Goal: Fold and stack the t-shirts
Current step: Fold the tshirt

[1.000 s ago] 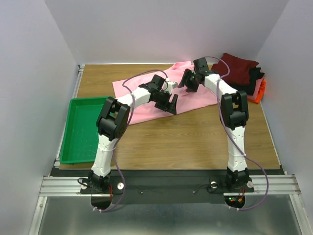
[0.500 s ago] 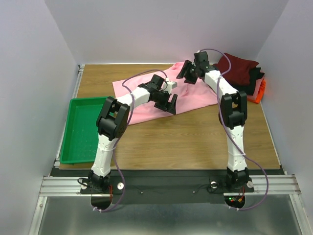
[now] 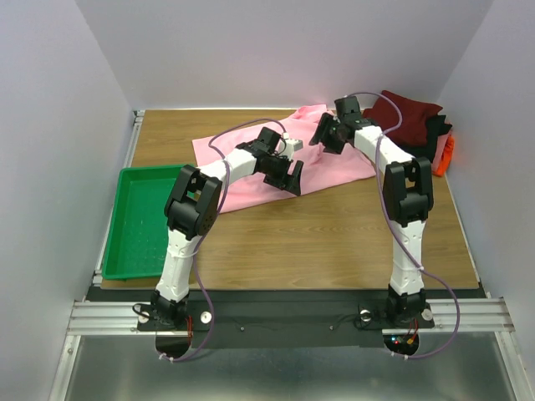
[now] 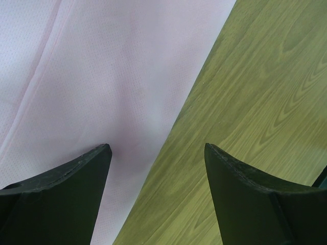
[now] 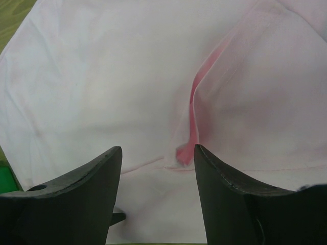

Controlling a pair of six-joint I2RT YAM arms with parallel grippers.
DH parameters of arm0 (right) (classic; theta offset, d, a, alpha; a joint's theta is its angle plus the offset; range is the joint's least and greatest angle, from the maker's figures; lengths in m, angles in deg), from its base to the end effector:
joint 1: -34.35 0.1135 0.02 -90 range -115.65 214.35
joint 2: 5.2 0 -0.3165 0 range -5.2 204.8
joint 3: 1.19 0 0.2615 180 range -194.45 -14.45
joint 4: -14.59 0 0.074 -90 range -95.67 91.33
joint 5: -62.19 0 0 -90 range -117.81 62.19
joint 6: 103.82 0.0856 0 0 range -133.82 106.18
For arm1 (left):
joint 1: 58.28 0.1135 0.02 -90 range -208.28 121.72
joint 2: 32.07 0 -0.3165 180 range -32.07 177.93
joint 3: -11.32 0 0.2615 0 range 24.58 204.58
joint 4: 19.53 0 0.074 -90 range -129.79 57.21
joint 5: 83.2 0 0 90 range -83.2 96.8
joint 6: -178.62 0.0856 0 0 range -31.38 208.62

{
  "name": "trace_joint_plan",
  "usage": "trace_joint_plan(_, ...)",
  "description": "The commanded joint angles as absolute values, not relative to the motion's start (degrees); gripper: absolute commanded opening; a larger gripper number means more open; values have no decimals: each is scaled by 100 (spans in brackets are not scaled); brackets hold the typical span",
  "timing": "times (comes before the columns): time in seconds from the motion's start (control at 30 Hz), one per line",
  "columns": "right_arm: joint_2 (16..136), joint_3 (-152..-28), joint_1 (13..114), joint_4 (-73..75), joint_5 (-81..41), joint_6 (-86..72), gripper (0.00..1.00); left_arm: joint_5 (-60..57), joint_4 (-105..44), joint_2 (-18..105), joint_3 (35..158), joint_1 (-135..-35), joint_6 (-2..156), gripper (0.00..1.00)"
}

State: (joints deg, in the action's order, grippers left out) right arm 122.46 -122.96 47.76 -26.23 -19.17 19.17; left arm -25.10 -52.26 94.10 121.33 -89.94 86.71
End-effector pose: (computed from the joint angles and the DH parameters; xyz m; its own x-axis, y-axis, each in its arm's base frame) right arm 0.5634 0.1475 0.2218 -0.7733 0.3690 -0.5156 0.1092 0.8785 0.4651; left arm 0.4481 -0.3295 0.1857 -0.6657 0.3772 -0.6439 0.7196 0.5531 -0.4198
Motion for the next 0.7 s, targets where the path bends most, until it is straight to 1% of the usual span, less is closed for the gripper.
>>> trace_joint_plan(0.0,12162,-12290,4771,-2408,-1859,1879,64,-2554,-5336,9441,12197,-8992,8774,86)
trace_joint_plan(0.3,12689,-12703,4938,-2399,-1709,1853,64,-2563,-5345,9441,12188,-8992,8783,86)
trace_joint_plan(0.5,12857,-12844,5035,-2381,-1542,1844,64,-2590,-5362,9484,12241,-8992,8783,86)
trace_joint_plan(0.67,13015,-13212,5131,-2311,-1393,1879,64,-2616,-5371,9502,12241,-8992,8783,86)
